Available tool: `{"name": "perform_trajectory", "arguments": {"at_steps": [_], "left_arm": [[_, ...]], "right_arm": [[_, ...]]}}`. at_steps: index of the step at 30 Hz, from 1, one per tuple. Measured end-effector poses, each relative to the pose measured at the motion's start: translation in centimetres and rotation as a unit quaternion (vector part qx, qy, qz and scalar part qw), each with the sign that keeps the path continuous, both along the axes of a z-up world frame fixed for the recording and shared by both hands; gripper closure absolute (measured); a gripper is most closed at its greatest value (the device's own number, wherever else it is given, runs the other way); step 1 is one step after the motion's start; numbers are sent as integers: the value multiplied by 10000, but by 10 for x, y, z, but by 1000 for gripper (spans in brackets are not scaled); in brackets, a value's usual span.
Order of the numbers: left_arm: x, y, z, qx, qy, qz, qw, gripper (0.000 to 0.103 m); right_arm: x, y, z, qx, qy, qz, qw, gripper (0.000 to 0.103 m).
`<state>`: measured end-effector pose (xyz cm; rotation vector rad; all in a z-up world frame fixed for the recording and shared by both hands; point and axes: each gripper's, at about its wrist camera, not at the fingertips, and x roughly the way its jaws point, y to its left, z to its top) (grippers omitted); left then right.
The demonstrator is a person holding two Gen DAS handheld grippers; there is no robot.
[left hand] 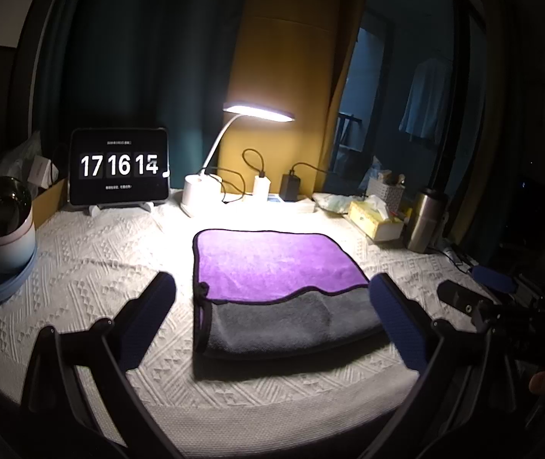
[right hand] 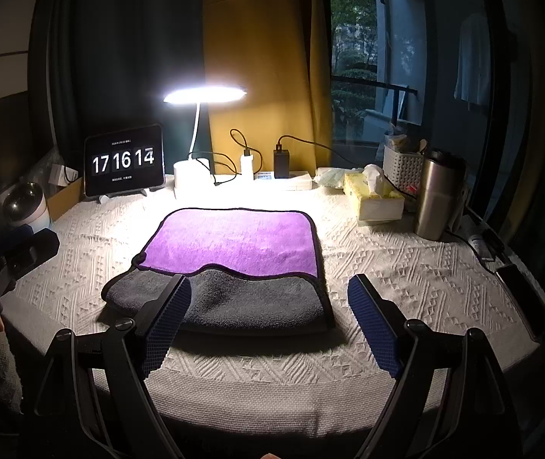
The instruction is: Fold towel
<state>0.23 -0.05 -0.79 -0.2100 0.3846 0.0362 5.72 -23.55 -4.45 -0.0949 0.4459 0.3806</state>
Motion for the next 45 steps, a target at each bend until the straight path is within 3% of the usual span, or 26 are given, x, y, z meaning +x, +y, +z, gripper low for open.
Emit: {"name": "perform_trajectory", "arguments": {"at_steps": [19, 45], "left_arm": [[10, 7, -4, -57, 122, 64, 9999, 1], [81, 26, -53, -309, 1210, 114, 9921, 1]], "right_arm": [[12, -1, -7, -10, 122, 2, 9999, 16], [77, -5, -38, -92, 807, 10, 9967, 17]]}}
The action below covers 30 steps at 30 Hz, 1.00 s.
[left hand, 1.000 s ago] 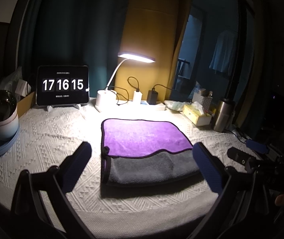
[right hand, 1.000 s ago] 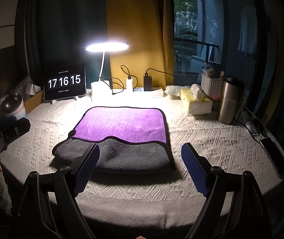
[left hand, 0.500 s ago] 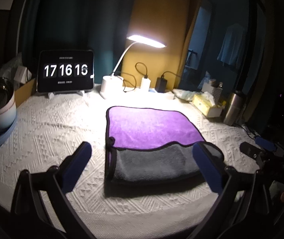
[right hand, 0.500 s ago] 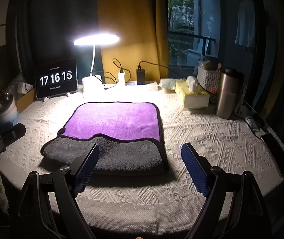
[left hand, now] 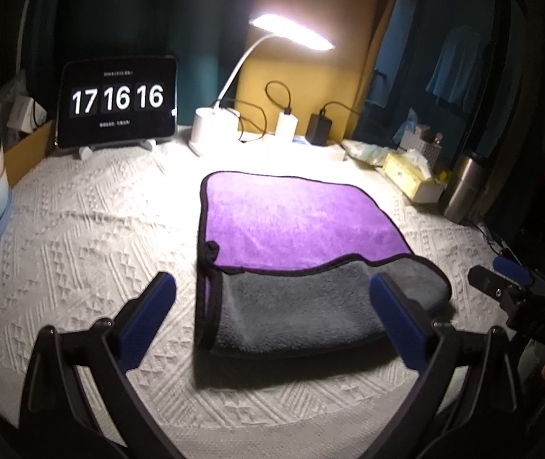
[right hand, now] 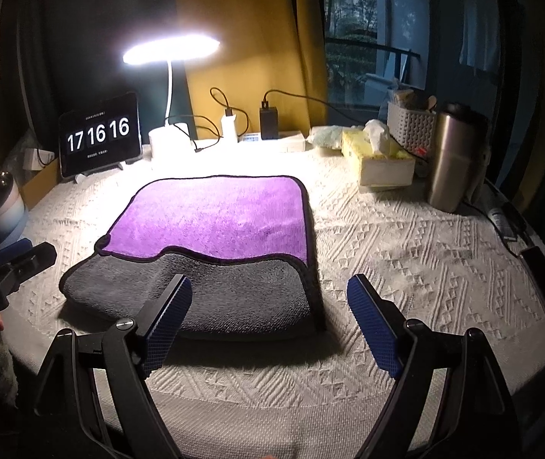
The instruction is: Fold towel
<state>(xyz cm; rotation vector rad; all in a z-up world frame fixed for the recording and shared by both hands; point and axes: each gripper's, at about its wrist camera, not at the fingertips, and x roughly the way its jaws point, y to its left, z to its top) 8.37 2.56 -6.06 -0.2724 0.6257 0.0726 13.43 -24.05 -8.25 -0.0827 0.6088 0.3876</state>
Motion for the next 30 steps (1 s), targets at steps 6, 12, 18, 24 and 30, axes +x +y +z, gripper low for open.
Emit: {"name": "perform_trajectory", "arguments": {"at_steps": [6, 12, 18, 24, 30], "left_arm": [[16, 2, -11, -51, 232, -8, 9997, 2], [35, 5, -27, -133, 581, -14, 9982, 13], [43, 6, -37, -129, 779, 20, 9969, 21], [55, 4, -47, -96, 1019, 3, 9947, 30], [62, 5, -53, -40, 1200, 53, 9927, 47]], "right_arm": [[19, -2, -11, 28, 210, 29, 9998, 19], [36, -2, -20, 8, 350, 92, 9993, 24], [50, -4, -29, -2, 457, 154, 9988, 25], [65, -4, -38, -6, 596, 199, 9980, 31], [80, -3, -46, -56, 753, 260, 9968, 43]]}}
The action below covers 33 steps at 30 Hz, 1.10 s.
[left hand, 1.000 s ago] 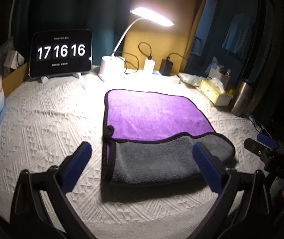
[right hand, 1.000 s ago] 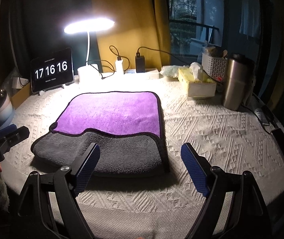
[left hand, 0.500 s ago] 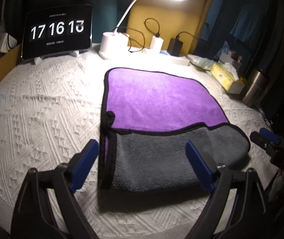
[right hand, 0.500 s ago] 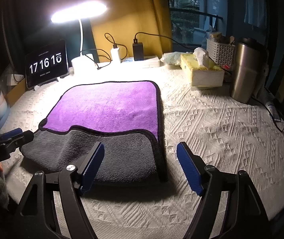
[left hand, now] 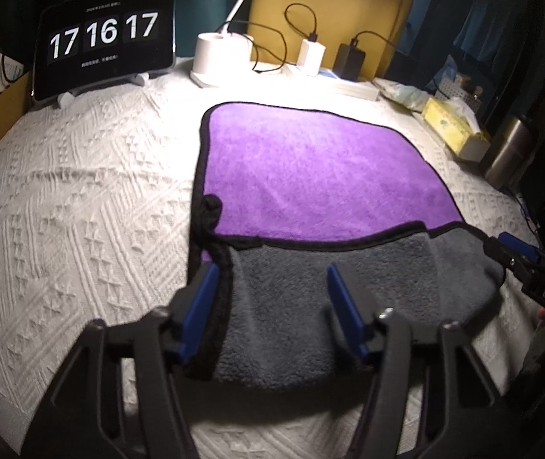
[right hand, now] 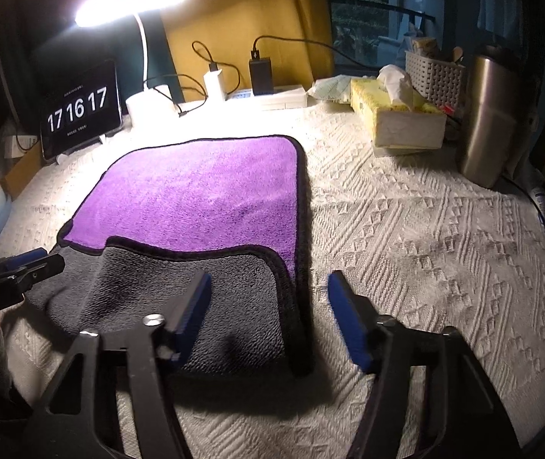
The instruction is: Fold towel
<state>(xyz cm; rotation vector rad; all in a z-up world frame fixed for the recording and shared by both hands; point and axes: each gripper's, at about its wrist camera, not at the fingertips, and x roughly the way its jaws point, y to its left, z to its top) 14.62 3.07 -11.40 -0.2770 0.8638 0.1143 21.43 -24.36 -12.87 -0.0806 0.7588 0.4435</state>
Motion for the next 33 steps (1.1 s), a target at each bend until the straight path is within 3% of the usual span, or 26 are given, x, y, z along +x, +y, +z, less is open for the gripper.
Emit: {"name": "perform_trajectory", "arguments": {"at_steps": [6, 8, 12, 16, 17, 22, 33], "left_arm": [[4, 1, -6, 125, 142, 51, 9998, 59], [4, 1, -7, 178, 146, 62, 9997, 62], [3, 3, -7, 246, 138, 126, 9995, 76], [2, 2, -5, 289, 110, 99, 9995, 86], [2, 3, -4, 282, 99, 104, 9995, 88], [-1, 3, 1, 280, 32, 113, 9995, 90], [-9, 2, 21, 364, -291, 88, 9989, 91]], "right_arm": [[11, 7, -7, -84, 151, 150, 9997, 47], [14, 10, -11, -103, 220, 191, 9995, 56], [17, 13, -17, -177, 327, 218, 9991, 63], [15, 14, -16, -181, 291, 185, 9992, 82], [15, 14, -16, -186, 274, 169, 9993, 87], [12, 12, -10, -190, 171, 123, 9996, 93], [2, 6, 11, -171, -175, 55, 9997, 95]]}}
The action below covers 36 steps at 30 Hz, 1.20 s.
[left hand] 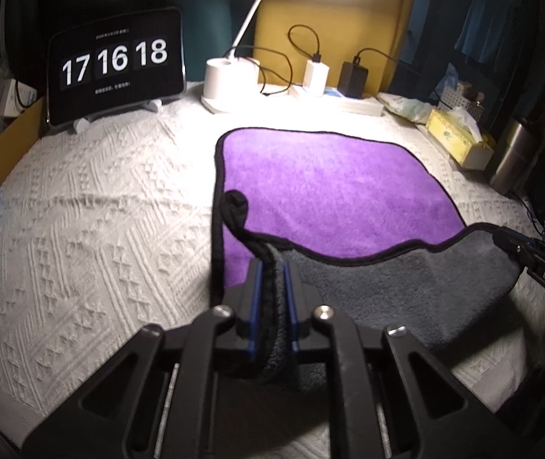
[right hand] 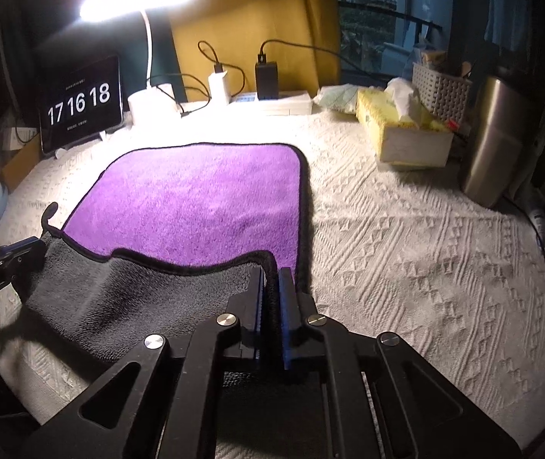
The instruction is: Fold towel
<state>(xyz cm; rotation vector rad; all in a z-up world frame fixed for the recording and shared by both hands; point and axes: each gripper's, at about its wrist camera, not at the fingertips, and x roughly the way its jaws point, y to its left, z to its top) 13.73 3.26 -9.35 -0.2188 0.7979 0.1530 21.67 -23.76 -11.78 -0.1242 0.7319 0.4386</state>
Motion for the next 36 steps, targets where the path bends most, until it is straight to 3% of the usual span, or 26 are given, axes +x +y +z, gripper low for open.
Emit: {"name": "perform_trajectory", "arguments": {"at_steps": [20, 36], "left_arm": [[-4, 7, 39, 203, -640, 158, 9976, 92], [12, 16, 51, 348, -883, 302, 9950, 92]], "right_arm": [[-7, -1, 36, 41, -545, -39, 9985, 95], [8, 2, 54, 123, -887, -51, 9960, 95]]}}
